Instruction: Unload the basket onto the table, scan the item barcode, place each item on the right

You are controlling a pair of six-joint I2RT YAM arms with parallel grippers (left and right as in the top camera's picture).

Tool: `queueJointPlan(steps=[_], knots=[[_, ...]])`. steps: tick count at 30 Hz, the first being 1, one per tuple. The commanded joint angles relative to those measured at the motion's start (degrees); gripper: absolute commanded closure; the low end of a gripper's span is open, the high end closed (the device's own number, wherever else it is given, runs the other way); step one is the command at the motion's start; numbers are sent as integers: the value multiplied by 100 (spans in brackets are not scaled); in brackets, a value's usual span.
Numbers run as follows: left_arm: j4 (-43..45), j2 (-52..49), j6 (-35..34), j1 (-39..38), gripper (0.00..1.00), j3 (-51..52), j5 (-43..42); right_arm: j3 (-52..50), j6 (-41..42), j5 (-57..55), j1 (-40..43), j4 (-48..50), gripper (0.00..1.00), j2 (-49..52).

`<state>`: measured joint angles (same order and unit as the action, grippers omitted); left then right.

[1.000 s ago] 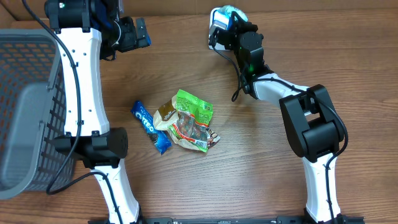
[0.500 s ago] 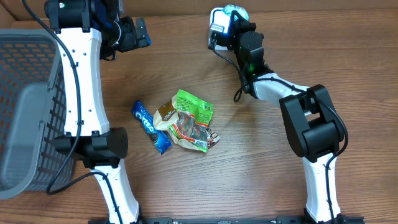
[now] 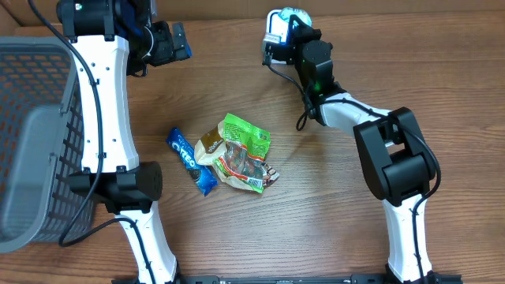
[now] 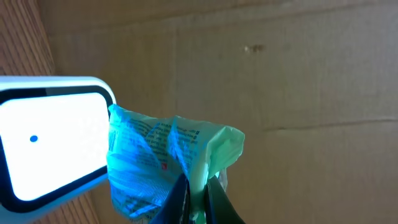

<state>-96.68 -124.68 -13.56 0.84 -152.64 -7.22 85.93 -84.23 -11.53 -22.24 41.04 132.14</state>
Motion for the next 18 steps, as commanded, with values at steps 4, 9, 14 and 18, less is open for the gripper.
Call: queueJointPlan(steps=[4, 9, 14, 18], knots=[[-11, -4, -81, -22, 0, -111, 17, 179, 44, -72, -212, -37, 96, -177], [-11, -4, -81, -22, 1, -111, 17, 179, 127, -501, -348, -935, 96, -719], [-11, -4, -81, -22, 0, -111, 17, 179, 1169, -1078, -540, -1757, 96, -1569], [-11, -4, -81, -22, 0, -111, 17, 179, 2072, -1071, -863, -3497, 96, -2514]])
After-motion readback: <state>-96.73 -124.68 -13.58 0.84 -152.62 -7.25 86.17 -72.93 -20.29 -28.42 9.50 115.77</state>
